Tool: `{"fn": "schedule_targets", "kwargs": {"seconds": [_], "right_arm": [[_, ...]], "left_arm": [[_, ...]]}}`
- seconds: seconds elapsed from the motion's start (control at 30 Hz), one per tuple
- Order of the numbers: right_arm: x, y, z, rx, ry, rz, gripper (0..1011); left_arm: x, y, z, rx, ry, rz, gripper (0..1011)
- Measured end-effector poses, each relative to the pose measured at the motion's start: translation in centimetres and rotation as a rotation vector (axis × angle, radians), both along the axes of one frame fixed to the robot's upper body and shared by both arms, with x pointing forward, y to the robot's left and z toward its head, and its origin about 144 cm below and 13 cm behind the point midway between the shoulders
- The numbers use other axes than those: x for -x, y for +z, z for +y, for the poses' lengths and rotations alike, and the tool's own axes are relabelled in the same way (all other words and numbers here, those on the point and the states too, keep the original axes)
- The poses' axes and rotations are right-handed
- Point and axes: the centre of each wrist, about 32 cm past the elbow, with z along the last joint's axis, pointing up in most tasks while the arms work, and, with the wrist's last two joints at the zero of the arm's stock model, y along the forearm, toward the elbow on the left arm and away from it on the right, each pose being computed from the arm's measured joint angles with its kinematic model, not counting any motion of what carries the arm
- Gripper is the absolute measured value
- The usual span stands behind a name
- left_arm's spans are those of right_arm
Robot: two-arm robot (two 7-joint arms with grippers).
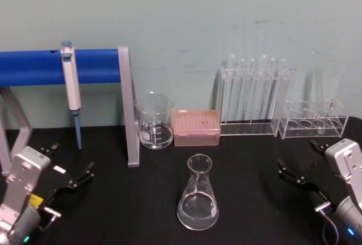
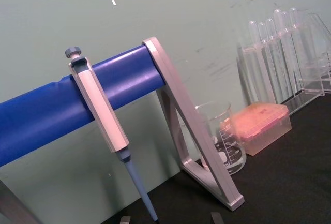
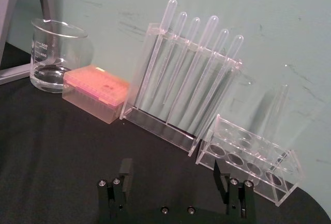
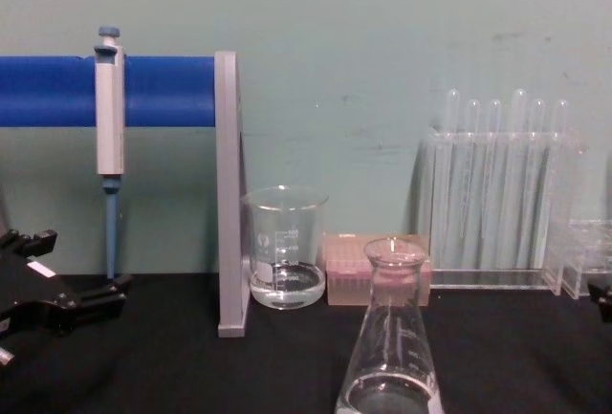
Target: Grasp the erlenmeyer flask with one hand, shake it three times, then place it back.
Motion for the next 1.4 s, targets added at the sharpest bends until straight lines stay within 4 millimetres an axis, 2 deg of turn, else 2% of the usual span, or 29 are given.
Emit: {"fn": "schedule_targets", "kwargs": {"seconds": [1.03, 1.4], "right_arm": [[0.00, 0.00, 0.00, 0.000, 0.000, 0.000, 1000], [0.40, 0.53, -0.71, -0.037, 0.034, 0.010, 1000]], "left_arm": [[0.00, 0.00, 0.00, 0.000, 0.000, 0.000, 1001], [0.00, 0.00, 0.00, 0.000, 0.000, 0.000, 1001]]}}
